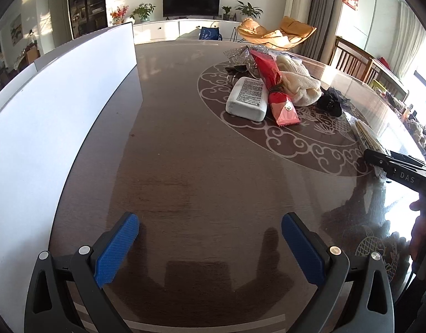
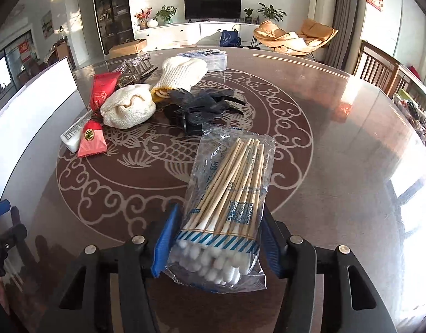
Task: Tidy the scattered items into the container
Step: 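Grasp the white lotion bottle with the left gripper while the right gripper grasps the cotton swab bag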
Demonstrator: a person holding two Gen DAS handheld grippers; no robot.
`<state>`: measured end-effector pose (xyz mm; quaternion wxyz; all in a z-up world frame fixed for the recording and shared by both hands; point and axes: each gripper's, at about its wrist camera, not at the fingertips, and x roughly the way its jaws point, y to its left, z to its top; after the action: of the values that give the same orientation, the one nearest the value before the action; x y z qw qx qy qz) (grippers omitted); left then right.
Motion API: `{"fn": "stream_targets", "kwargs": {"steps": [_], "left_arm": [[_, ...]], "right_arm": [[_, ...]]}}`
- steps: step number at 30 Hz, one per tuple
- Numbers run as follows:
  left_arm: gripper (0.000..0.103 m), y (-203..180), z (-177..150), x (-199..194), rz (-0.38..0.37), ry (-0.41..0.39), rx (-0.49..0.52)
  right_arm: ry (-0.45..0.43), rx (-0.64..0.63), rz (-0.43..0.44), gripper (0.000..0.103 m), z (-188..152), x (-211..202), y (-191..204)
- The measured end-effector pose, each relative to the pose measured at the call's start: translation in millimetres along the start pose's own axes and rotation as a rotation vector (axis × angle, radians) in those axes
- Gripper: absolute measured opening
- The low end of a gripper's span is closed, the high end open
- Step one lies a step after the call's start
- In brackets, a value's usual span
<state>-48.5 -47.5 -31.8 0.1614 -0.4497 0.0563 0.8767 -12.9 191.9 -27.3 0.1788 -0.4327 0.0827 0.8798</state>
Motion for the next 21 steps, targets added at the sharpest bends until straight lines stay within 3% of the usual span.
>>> {"fn": "stream_targets", "kwargs": {"steps": [3, 10, 16, 21], "left_arm": [[0.103, -8.4, 12.0, 11.8, 0.017, 0.020, 0.053], [0.103, -18.0, 65.5, 51.0, -0.078, 0.024, 0.183], [0.103, -22.7, 106.5, 78.6, -0.108, 0.023, 0.226], [0.103, -20.0, 133.2, 96.2, -0.076, 0.022, 0.184]], "right_arm": [[-0.006, 0.008, 0.024, 0.056, -1.8, -2.0, -13.0], [-0.007, -0.005, 0.017, 0.059, -2.8, -1.2, -11.8], [-0.007, -0.006, 0.015, 0.059, -3.8, -1.4, -11.5], [-0.008, -0.003, 0.020, 0.059, -5.0, -1.7, -11.5]]}}
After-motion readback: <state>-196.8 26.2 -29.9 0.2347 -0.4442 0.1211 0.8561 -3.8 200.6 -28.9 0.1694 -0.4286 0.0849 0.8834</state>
